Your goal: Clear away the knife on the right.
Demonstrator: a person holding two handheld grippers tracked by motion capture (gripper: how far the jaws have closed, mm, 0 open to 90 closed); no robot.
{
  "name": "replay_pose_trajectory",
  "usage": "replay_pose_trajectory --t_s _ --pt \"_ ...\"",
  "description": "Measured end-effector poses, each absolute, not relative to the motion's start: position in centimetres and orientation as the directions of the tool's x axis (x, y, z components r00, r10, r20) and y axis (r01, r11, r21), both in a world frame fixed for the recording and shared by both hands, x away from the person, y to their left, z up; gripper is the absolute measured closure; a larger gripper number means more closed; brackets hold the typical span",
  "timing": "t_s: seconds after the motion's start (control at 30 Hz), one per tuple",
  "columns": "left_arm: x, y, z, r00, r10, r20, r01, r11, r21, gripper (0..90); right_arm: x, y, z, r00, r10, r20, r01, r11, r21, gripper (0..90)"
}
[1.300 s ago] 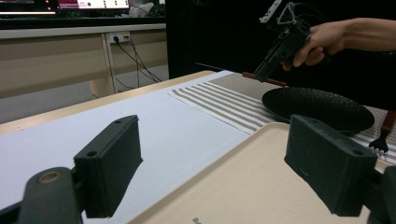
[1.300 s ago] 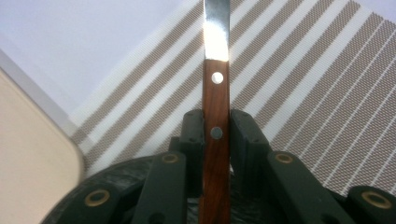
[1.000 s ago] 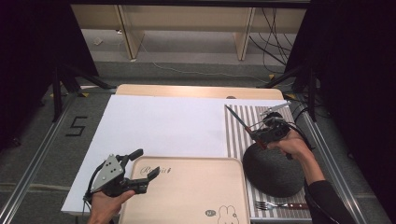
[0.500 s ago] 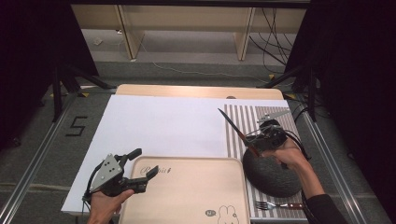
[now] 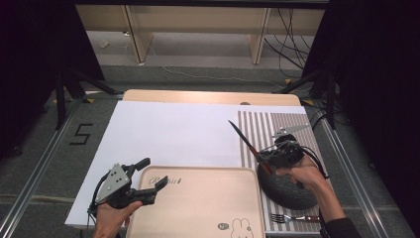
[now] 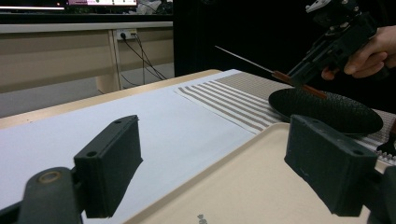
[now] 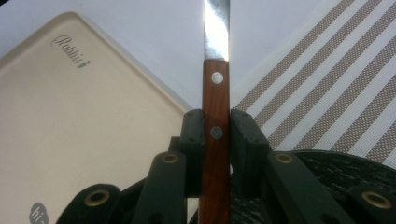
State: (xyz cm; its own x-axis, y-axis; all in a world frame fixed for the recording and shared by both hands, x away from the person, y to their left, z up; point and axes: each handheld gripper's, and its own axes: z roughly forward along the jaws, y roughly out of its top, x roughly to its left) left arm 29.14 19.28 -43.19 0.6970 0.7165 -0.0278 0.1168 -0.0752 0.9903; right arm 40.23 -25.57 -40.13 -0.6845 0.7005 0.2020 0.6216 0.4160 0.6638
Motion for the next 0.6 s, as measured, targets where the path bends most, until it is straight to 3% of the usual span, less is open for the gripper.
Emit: replay_pose_trajectory --t_s 0.6 --pt "29.0 19.3 -43.1 0.695 0.719 -0.026 0.101 -0.062 0.993 17.5 36.9 -24.1 -40.1 -0.713 0.665 0.223 0.615 0.439 0.655 76.8"
